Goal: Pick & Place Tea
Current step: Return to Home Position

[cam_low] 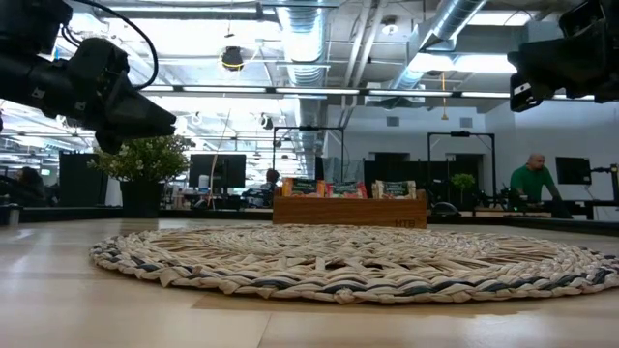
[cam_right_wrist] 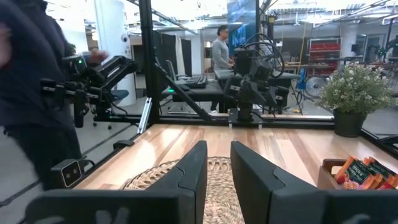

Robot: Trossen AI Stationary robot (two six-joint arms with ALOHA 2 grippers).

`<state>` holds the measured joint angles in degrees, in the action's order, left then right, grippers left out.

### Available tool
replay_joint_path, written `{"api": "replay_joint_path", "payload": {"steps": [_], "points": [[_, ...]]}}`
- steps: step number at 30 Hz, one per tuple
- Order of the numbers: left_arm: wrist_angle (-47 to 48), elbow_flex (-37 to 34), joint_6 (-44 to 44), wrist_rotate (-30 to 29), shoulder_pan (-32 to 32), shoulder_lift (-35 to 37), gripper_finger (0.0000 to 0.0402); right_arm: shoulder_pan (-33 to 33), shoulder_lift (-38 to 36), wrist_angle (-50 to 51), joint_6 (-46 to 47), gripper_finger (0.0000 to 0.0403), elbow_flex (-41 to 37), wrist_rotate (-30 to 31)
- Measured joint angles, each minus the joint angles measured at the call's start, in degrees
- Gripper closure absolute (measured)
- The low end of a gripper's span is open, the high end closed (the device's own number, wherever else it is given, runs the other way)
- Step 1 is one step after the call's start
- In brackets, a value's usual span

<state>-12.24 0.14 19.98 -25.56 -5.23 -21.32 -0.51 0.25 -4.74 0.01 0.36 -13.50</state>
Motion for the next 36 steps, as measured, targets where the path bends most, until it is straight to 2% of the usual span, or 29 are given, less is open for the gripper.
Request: {"api": "replay_joint_path", "payload": {"steps": [13,20,36], "points": [[0.4,0.0,0.0,0.0,0.0,0.5,0.0271,0.0,0.0,0.0,0.0,0.0338,0.0,0.1],[1.6,0.0,0.0,0.0,0.0,7.6,0.0271,0.0,0.0,0.0,0.0,0.0338,-0.1,0.1],[3.1,0.0,0.0,0.0,0.0,16.8,0.0271,0.0,0.0,0.0,0.0,0.0338,-0.1,0.1]]}}
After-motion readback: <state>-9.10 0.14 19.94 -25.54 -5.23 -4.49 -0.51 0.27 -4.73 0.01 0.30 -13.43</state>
